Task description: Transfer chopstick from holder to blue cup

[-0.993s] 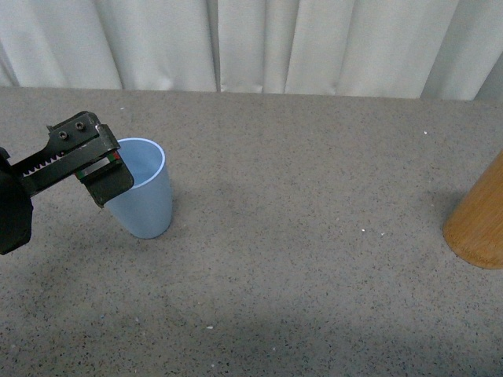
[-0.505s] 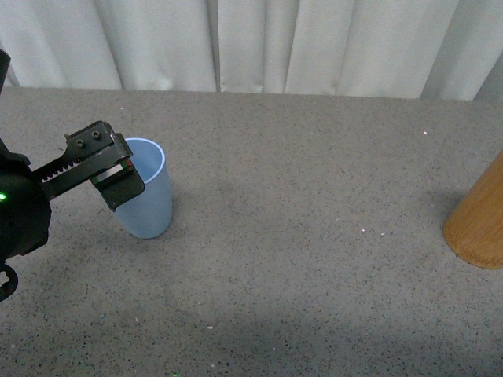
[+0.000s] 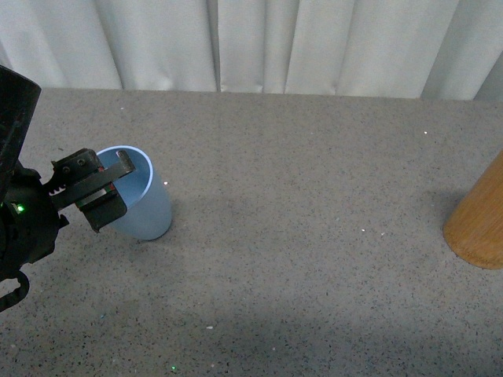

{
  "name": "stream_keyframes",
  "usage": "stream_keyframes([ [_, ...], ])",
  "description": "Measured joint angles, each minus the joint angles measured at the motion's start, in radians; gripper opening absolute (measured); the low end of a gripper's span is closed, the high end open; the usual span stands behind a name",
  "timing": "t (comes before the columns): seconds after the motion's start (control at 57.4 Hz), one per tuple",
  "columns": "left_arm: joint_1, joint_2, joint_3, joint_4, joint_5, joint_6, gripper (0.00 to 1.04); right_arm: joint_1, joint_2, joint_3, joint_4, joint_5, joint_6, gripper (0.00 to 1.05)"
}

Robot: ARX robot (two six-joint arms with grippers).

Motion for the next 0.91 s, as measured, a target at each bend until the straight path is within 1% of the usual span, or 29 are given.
stream_keyframes([
  [0.366, -0.003, -0.002, 0.001, 0.024, 0.037, 0.000, 0.04, 0.000, 0.000, 0.000, 0.000, 0.000, 0.000, 0.95],
  [0.575, 0.008, -0.046, -0.013, 0.024, 0.055, 0.001, 0.04, 0.000, 0.000, 0.000, 0.000, 0.000, 0.000, 0.95],
  [0.906, 0.070, -0.154, 0.002, 0.005, 0.121, 0.072, 0.04, 0.000, 0.000, 0.000, 0.000, 0.000, 0.000, 0.95],
])
